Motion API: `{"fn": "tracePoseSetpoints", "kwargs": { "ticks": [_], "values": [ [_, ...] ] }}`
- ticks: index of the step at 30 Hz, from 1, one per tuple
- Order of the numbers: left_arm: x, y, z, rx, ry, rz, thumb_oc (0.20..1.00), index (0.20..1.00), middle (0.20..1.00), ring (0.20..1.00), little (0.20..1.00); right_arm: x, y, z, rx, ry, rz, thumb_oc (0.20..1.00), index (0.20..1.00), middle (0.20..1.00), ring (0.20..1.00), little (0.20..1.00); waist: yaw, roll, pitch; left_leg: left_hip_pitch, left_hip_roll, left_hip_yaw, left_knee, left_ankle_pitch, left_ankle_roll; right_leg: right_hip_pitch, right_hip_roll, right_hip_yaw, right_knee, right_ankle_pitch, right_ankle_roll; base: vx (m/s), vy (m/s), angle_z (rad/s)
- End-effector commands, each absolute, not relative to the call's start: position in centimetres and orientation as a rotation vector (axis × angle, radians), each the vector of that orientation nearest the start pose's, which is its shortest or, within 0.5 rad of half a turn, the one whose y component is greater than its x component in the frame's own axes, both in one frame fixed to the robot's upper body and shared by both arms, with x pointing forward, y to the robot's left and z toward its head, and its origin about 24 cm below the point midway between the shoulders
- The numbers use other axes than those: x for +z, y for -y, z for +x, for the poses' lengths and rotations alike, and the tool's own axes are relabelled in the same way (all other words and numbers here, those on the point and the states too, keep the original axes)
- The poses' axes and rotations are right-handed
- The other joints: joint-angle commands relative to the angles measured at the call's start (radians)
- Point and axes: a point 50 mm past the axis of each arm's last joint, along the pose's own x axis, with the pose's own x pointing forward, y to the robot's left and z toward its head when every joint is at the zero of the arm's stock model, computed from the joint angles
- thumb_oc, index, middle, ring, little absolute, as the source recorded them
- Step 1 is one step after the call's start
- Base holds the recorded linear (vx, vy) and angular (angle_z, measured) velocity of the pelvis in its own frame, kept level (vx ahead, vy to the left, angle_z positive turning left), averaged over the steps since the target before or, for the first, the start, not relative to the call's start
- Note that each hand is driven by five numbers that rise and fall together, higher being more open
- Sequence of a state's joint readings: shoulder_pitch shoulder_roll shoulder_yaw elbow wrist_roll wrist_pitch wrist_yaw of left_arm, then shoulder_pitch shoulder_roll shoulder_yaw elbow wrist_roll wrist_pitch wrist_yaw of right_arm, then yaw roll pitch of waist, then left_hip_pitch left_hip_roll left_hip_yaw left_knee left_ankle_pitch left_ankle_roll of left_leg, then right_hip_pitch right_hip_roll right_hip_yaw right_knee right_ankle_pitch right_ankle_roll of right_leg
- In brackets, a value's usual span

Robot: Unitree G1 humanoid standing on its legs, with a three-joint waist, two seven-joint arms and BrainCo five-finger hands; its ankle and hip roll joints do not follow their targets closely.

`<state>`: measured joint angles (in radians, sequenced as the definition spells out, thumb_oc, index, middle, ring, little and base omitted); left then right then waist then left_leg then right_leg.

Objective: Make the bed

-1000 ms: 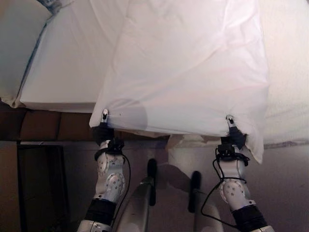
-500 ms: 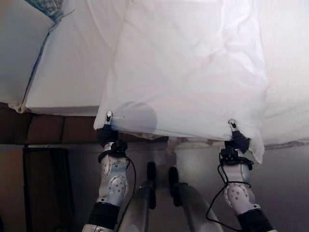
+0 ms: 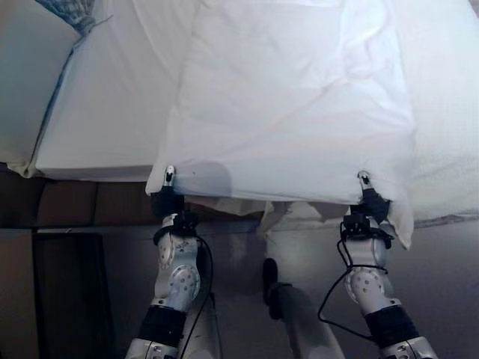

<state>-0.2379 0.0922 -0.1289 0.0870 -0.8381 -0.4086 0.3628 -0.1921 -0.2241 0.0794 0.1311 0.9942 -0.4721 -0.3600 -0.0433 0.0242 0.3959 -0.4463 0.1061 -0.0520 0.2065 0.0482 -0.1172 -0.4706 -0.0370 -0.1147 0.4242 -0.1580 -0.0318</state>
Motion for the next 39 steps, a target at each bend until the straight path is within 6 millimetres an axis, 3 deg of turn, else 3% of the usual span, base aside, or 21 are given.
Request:
{"fn": "tracePoseSetpoints", "kwargs": {
  "ticks": [1, 8, 11, 12, 13, 15, 18, 22, 27, 28, 30, 35, 37, 38, 39],
  "values": [
    [13.0, -23.8, 26.6, 0.464, 0.617, -0.7, 0.2, 0.2, 0.2, 0.2, 0.2, 9.1, 25.5, 26.8, -0.59, 0.474, 0.795, 0.2, 0.2, 0.2, 0.2, 0.2, 0.054, -0.046, -0.053, 0.025, -0.086, 0.029, 0.023, -0.068, 0.069, 0.09, -0.154, 0.113, -0.244, 0.203, 0.181, 0.02, 0.104, 0.21],
    [13.2, -24.1, 27.1, 0.493, 0.606, -0.651, 0.2, 0.2, 0.2, 0.2, 0.2, 8.8, 25.3, 27.6, -0.61, 0.439, 0.795, 0.2, 0.2, 0.2, 0.2, 0.2, 0.065, -0.053, -0.09, 0.042, -0.135, 0.04, 0.055, -0.111, 0.101, 0.156, -0.214, 0.11, -0.339, 0.271, 0.198, 0.06, 0.16, -0.03],
    [15.5, -23.9, 29.0, 0.478, 0.651, -0.658, 0.2, 0.2, 0.2, 0.2, 0.2, 11.6, 25.1, 29.5, -0.57, 0.484, 0.72, 0.2, 0.2, 0.2, 0.2, 0.2, 0.065, -0.07, -0.124, 0.056, -0.139, 0.048, 0.051, -0.115, 0.102, 0.17, -0.219, 0.116, -0.368, 0.296, 0.208, 0.02, 0.027, 0.01],
    [15.6, -23.9, 29.1, 0.476, 0.654, -0.659, 0.2, 0.2, 0.2, 0.2, 0.2, 11.7, 25.2, 29.6, -0.57, 0.487, 0.72, 0.2, 0.2, 0.2, 0.2, 0.2, 0.066, -0.07, -0.121, 0.056, -0.139, 0.049, 0.05, -0.114, 0.102, 0.17, -0.219, 0.116, -0.369, 0.297, 0.208, 0.02, -0.004, -0.06],
    [17.8, -23.1, 30.5, 0.429, 0.696, -0.682, 0.2, 0.2, 0.2, 0.2, 0.2, 13.9, 25.3, 31.1, -0.549, 0.519, 0.675, 0.2, 0.2, 0.2, 0.2, 0.2, 0.063, -0.077, -0.135, 0.066, -0.138, 0.05, 0.04, -0.113, 0.101, 0.175, -0.218, 0.114, -0.377, 0.299, 0.211, 0.01, -0.018, -0.05],
    [20.3, -22.7, 31.4, 0.397, 0.75, -0.693, 0.2, 0.2, 0.2, 0.2, 0.2, 16.7, 25.0, 32.1, -0.503, 0.582, 0.634, 0.2, 0.2, 0.2, 0.2, 0.2, 0.061, -0.082, -0.145, 0.077, -0.134, 0.049, 0.027, -0.108, 0.099, 0.179, -0.214, 0.112, -0.384, 0.3, 0.214, 0.0, -0.035, -0.03],
    [23.0, -23.0, 30.7, 0.358, 0.87, -0.707, 0.2, 0.2, 0.2, 0.2, 0.2, 20.2, 24.9, 31.6, -0.44, 0.714, 0.595, 0.2, 0.2, 0.2, 0.2, 0.2, 0.059, -0.088, -0.14, 0.088, -0.125, 0.044, 0.0, -0.092, 0.09, 0.178, -0.207, 0.108, -0.386, 0.303, 0.216, -0.02, -0.052, -0.03],
    [23.5, -23.9, 28.5, 0.323, 0.958, -0.691, 0.2, 0.2, 0.2, 0.2, 0.2, 20.8, 24.9, 29.1, -0.359, 0.801, 0.487, 0.2, 0.2, 0.2, 0.2, 0.2, 0.051, -0.092, -0.143, 0.096, -0.113, 0.041, -0.044, -0.068, 0.08, 0.172, -0.203, 0.093, -0.399, 0.298, 0.218, 0.0, -0.058, -0.03],
    [20.7, -25.7, 26.6, 0.375, 0.917, -0.628, 0.2, 0.2, 0.2, 0.2, 0.2, 17.7, 26.4, 26.5, -0.36, 0.748, 0.411, 0.2, 0.2, 0.2, 0.2, 0.2, 0.04, -0.096, -0.133, 0.091, -0.104, 0.035, -0.077, -0.042, 0.066, 0.159, -0.195, 0.09, -0.416, 0.302, 0.217, -0.01, -0.05, 0.0],
    [18.0, -26.8, 25.6, 0.423, 0.845, -0.628, 0.2, 0.2, 0.2, 0.2, 0.2, 15.4, 26.9, 25.1, -0.381, 0.688, 0.424, 0.2, 0.2, 0.2, 0.2, 0.2, 0.035, -0.096, -0.121, 0.084, -0.099, 0.028, -0.083, -0.034, 0.064, 0.149, -0.191, 0.088, -0.414, 0.303, 0.217, -0.03, -0.077, 0.01],
    [15.2, -27.4, 24.7, 0.497, 0.745, -0.622, 0.2, 0.2, 0.2, 0.2, 0.2, 12.8, 27.0, 24.3, -0.383, 0.591, 0.421, 0.2, 0.2, 0.2, 0.2, 0.2, 0.032, -0.096, -0.103, 0.077, -0.092, 0.025, -0.079, -0.033, 0.062, 0.143, -0.189, 0.088, -0.411, 0.301, 0.214, -0.02, -0.057, 0.02],
    [9.6, -28.2, 23.9, 0.606, 0.5, -0.587, 0.2, 0.2, 0.2, 0.2, 0.2, 4.4, 26.4, 23.2, -0.356, 0.192, 0.361, 0.2, 0.2, 0.2, 0.2, 0.2, 0.03, -0.096, -0.071, 0.048, -0.092, 0.024, -0.077, -0.019, 0.063, 0.12, -0.192, 0.09, -0.415, 0.317, 0.213, -0.02, -0.008, 0.04],
    [9.6, -28.2, 23.9, 0.606, 0.5, -0.587, 0.2, 0.2, 0.2, 0.2, 0.2, 4.4, 26.4, 23.2, -0.356, 0.193, 0.361, 0.2, 0.2, 0.2, 0.2, 0.2, 0.029, -0.096, -0.075, 0.043, -0.093, 0.024, -0.079, -0.016, 0.064, 0.116, -0.193, 0.09, -0.416, 0.319, 0.213, 0.0, 0.0, 0.0],
    [5.3, -28.1, 23.6, 0.668, 0.324, -0.638, 0.2, 0.2, 0.2, 0.2, 0.2, -0.8, 26.6, 22.2, -0.384, -0.069, 0.264, 0.2, 0.2, 0.2, 0.2, 0.2, 0.033, -0.091, -0.051, 0.034, -0.095, 0.023, -0.072, -0.014, 0.062, 0.112, -0.196, 0.085, -0.41, 0.32, 0.212, 0.0, 0.0, 0.0],
    [5.3, -28.1, 23.6, 0.668, 0.324, -0.638, 0.2, 0.2, 0.2, 0.2, 0.2, -0.8, 26.6, 22.2, -0.384, -0.069, 0.264, 0.2, 0.2, 0.2, 0.2, 0.2, 0.033, -0.091, -0.051, 0.034, -0.095, 0.023, -0.072, -0.014, 0.062, 0.112, -0.196, 0.085, -0.41, 0.32, 0.212, -0.03, 0.018, 0.04]
  ]
}}
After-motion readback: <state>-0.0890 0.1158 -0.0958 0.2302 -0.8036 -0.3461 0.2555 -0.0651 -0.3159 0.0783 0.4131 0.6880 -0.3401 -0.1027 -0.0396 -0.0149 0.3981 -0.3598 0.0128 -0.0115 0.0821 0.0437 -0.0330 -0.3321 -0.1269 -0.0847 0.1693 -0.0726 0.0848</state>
